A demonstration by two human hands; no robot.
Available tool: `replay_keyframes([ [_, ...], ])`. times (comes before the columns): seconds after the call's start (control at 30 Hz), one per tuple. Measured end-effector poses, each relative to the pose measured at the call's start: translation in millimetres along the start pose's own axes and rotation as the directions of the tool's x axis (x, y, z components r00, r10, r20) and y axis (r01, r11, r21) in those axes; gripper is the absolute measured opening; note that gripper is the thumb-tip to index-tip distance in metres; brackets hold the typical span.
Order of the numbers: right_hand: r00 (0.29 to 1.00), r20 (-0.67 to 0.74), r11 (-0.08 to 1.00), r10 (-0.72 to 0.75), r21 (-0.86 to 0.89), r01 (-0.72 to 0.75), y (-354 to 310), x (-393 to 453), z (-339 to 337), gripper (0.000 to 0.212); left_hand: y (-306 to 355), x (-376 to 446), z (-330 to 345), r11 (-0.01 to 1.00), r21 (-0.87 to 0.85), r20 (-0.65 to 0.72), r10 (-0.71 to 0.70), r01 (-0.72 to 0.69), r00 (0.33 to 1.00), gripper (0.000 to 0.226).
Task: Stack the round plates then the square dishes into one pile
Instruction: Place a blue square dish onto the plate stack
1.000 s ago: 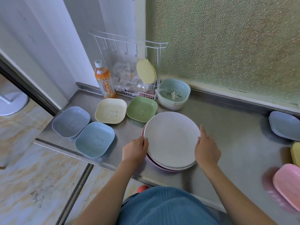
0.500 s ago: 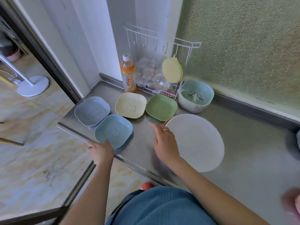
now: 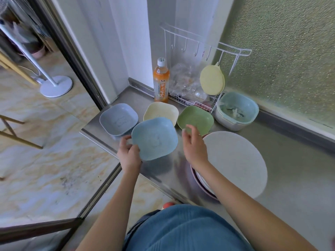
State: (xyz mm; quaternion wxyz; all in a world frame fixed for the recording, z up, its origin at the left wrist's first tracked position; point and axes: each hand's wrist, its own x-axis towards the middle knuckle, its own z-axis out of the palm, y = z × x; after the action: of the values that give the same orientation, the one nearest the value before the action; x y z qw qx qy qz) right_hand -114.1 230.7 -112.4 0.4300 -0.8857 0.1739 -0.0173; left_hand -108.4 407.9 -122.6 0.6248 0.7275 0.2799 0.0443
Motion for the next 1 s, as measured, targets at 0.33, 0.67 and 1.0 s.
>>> replay_keyframes([
  [0.33,0.899,-0.395,0.981,0.187,0.128,-0.148,53,5,-81,0.024,30,-57,89,0.892,0.177,0.551,0.260,-0.416,0.793,0.025],
  [0.67,0.828,-0.487,0.947,0.277,-0.009,-0.322,128,-35,-107,0.026,2,-90,136,0.625,0.395,0.758,0.192,-0.673,0.623,0.022],
  [1.0,0.821,-0.545,0.931,0.168,-0.185,-0.313,126,-37,-98,0.038,-1,-80,135,0.635,0.426,0.663,0.265,-0.644,0.700,0.028],
])
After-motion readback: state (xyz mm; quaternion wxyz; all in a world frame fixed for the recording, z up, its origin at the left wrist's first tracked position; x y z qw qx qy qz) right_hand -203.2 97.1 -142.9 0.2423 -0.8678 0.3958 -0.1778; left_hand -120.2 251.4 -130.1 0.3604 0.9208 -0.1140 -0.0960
